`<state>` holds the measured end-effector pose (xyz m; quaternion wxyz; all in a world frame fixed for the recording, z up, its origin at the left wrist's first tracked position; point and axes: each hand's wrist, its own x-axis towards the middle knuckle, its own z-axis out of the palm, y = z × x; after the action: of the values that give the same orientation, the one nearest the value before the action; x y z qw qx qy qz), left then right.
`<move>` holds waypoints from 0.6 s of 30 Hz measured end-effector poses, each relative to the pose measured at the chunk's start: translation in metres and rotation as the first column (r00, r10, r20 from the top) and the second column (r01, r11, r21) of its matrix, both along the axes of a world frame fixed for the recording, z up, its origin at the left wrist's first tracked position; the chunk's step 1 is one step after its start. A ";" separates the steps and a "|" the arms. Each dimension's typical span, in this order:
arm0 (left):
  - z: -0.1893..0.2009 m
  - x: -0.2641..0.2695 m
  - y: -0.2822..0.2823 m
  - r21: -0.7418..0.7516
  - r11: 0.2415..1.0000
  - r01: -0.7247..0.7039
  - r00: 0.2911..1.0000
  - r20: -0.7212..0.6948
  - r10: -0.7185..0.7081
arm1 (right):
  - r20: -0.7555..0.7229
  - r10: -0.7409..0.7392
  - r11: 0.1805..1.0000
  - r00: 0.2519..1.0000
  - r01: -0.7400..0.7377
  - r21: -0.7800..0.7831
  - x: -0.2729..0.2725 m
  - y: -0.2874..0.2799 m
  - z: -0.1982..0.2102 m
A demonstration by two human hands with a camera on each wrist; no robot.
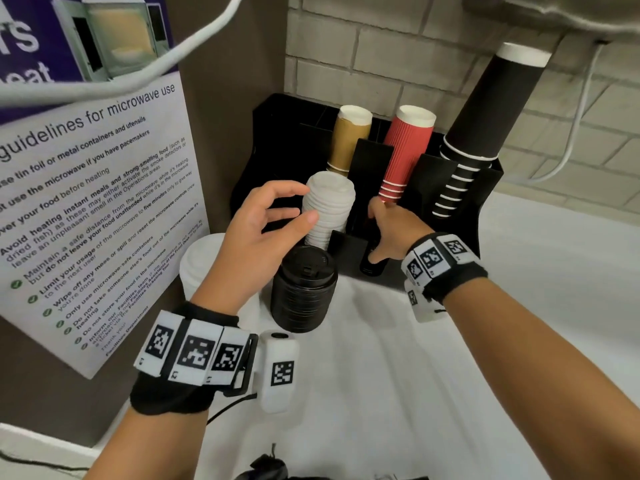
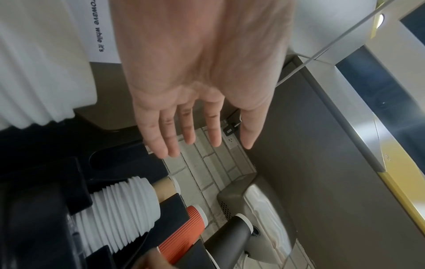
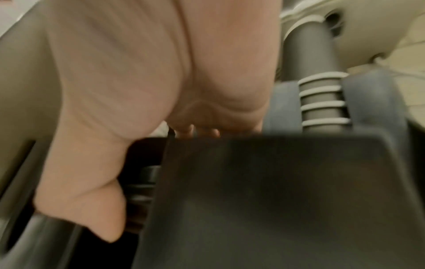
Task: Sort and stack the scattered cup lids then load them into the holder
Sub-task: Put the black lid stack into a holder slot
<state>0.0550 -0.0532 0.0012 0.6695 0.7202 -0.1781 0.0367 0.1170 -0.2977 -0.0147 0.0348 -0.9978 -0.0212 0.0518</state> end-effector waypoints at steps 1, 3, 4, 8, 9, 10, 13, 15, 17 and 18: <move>0.000 -0.001 0.000 0.000 1.000 -0.001 1.000 -0.001 0.001 | -0.029 0.007 0.999 1.000 -0.008 -0.035 0.002 0.002 -0.004; -0.001 -0.002 0.001 0.006 1.000 0.002 1.000 0.005 -0.002 | -0.076 0.020 0.996 0.997 -0.027 -0.089 0.004 0.005 -0.012; -0.001 -0.002 0.001 0.007 1.000 0.005 1.000 0.008 -0.005 | -0.088 0.027 0.994 0.996 -0.036 -0.105 0.005 0.005 -0.016; -0.001 -0.003 0.002 0.004 1.000 0.000 1.000 0.009 0.000 | -0.108 0.035 0.987 0.994 -0.052 -0.155 0.008 0.007 -0.023; -0.001 -0.003 0.002 0.003 1.000 -0.001 1.000 0.008 0.001 | -0.118 0.037 0.985 0.992 -0.056 -0.166 0.008 0.007 -0.023; -0.001 -0.003 0.002 0.003 1.000 -0.002 1.000 0.006 0.002 | -0.125 0.039 0.982 0.991 -0.061 -0.178 0.008 0.007 -0.023; -0.001 -0.004 0.002 0.002 1.000 -0.007 1.000 0.001 0.007 | -0.145 0.032 0.962 0.989 -0.070 -0.263 0.004 0.009 -0.018; -0.001 -0.003 0.004 0.004 1.000 -0.013 1.000 0.006 0.013 | -0.127 0.005 0.953 0.992 -0.043 -0.299 -0.002 0.011 -0.012; -0.002 -0.003 0.006 -0.001 1.000 -0.022 1.000 0.010 0.022 | 0.029 -0.007 0.985 1.000 0.012 -0.174 -0.011 0.015 -0.002; -0.002 -0.002 0.007 -0.005 1.000 -0.026 1.000 0.012 0.026 | 0.162 0.009 0.999 0.987 -0.003 -0.033 -0.016 0.019 0.001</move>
<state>0.0526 -0.0464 -0.0008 0.6697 0.7205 -0.1727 0.0500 0.1013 -0.2788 -0.0135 0.0167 -0.9991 -0.0262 -0.0293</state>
